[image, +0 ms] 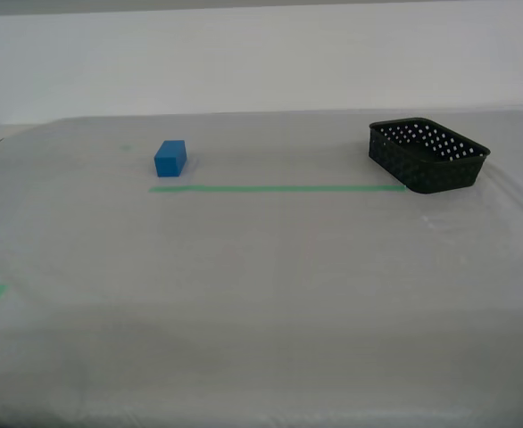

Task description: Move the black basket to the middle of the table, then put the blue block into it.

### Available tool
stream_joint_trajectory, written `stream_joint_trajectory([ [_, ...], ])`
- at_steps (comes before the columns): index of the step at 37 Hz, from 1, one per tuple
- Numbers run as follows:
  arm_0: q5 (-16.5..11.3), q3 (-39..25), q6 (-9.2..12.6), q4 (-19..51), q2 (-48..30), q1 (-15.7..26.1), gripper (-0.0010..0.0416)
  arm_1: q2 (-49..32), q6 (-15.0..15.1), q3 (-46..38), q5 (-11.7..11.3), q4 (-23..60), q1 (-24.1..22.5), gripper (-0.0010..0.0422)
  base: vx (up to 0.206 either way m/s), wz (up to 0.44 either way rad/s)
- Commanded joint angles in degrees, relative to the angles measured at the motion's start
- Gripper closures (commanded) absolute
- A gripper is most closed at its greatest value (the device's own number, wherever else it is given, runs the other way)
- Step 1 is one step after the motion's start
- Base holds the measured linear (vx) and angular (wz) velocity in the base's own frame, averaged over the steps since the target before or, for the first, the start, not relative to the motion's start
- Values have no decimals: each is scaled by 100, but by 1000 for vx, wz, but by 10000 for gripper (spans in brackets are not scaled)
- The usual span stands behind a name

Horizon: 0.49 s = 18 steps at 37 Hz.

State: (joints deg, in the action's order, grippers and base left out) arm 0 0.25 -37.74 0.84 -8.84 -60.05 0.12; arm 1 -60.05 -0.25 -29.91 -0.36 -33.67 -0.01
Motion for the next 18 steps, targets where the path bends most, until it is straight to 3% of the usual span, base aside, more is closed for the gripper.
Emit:
stream_joint_trajectory([
  [1, -4, -247, -2, 584, 2, 2, 406, 2, 11, -7, -4, -24, -2, 412, 0, 0],
  [8, -7, -675, -219, 1285, -22, 2, 407, 2, 11, -7, -2, -24, -2, 412, 0, 0],
  [18, -7, -1510, -321, 2520, -186, 2, 407, 2, 11, -7, -4, -26, -2, 412, 0, 0],
])
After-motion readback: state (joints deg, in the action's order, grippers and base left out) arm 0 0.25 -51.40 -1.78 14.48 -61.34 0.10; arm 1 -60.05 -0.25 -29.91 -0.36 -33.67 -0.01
